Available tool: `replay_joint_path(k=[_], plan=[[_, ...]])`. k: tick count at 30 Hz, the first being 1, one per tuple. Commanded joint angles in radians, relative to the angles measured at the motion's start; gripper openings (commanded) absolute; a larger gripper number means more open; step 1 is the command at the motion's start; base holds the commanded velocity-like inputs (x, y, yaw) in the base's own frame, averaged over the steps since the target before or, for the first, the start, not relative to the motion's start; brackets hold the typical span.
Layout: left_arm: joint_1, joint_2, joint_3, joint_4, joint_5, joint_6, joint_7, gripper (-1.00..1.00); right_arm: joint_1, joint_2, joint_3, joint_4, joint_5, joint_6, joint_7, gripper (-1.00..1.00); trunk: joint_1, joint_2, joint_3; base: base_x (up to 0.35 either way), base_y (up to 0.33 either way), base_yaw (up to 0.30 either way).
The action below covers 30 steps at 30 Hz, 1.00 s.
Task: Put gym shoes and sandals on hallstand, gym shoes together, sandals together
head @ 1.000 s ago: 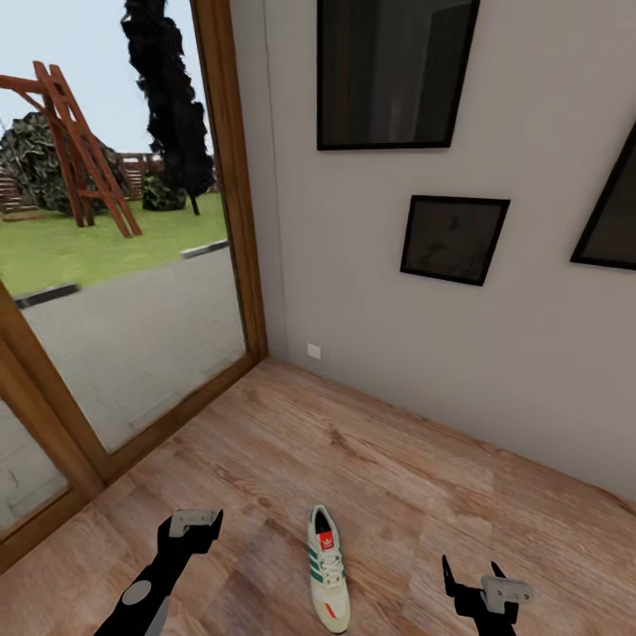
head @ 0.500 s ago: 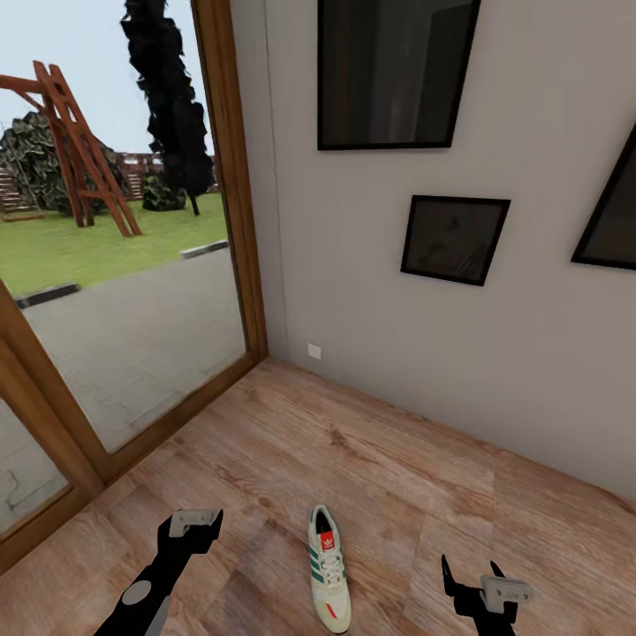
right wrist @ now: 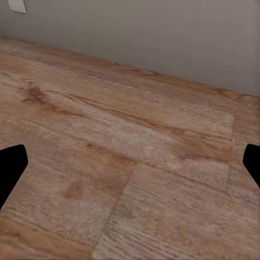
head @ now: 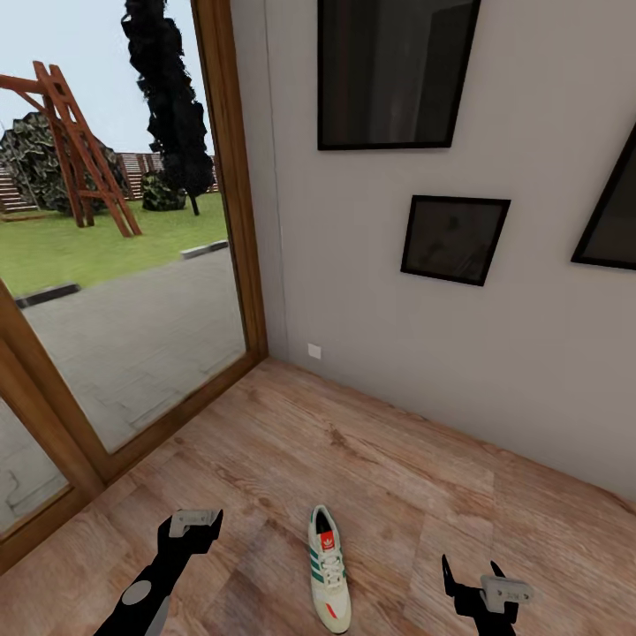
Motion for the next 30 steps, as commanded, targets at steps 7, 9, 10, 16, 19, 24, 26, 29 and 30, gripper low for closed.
replay_joint_path(k=[7,9,10,16,19,24,26,29,30], plan=[[-0.001,-0.001,0.006,0.001,-0.005,-0.003,-0.008,1.0,-0.001,0.0,0.007,0.001,-0.01,-0.003,0.003,1.0,0.0,0.0,-0.001,0.013,0.003,-0.105],[-0.001,-0.001,0.006,0.001,-0.005,-0.003,-0.008,1.0,-0.001,0.0,0.007,0.0,-0.01,-0.003,0.003,1.0,0.0,0.0,-0.001,0.045,0.025,-0.197],[-0.001,-0.001,0.006,0.001,-0.005,-0.003,-0.008,1.0,-0.001,0.0,0.007,0.001,-0.01,-0.003,0.003,1.0,0.0,0.0,-0.001,0.063,0.06,-0.238],[-0.001,-0.001,0.006,0.001,-0.005,-0.003,-0.008,1.0,-0.001,0.001,0.007,0.001,-0.01,-0.003,0.003,1.0,0.0,0.0,-0.001,0.089,0.114,-0.266],[-0.001,-0.001,0.006,0.001,-0.005,-0.003,-0.008,1.0,-0.001,0.001,0.007,0.001,-0.01,-0.003,0.003,1.0,0.0,0.0,-0.001,0.136,0.192,-0.282],[-0.001,-0.001,0.006,0.001,-0.005,-0.003,-0.008,1.0,-0.001,0.001,0.007,0.001,-0.01,-0.003,0.003,1.0,0.0,0.0,-0.001,0.161,0.23,-0.206],[-0.001,-0.001,0.006,0.001,-0.005,-0.003,-0.008,1.0,-0.001,0.001,0.007,0.001,-0.01,-0.003,0.003,1.0,0.0,0.0,-0.001,0.172,0.245,-0.096],[-0.001,-0.001,0.006,0.001,-0.005,-0.003,-0.008,1.0,-0.001,0.001,0.007,0.001,-0.01,-0.003,0.003,1.0,0.0,0.0,-0.001,0.175,0.248,-0.055],[-0.001,-0.001,0.006,0.001,-0.005,-0.003,-0.008,1.0,-0.001,0.001,0.007,0.001,-0.01,-0.003,0.003,1.0,0.0,0.0,-0.001,0.168,0.244,-0.035]])
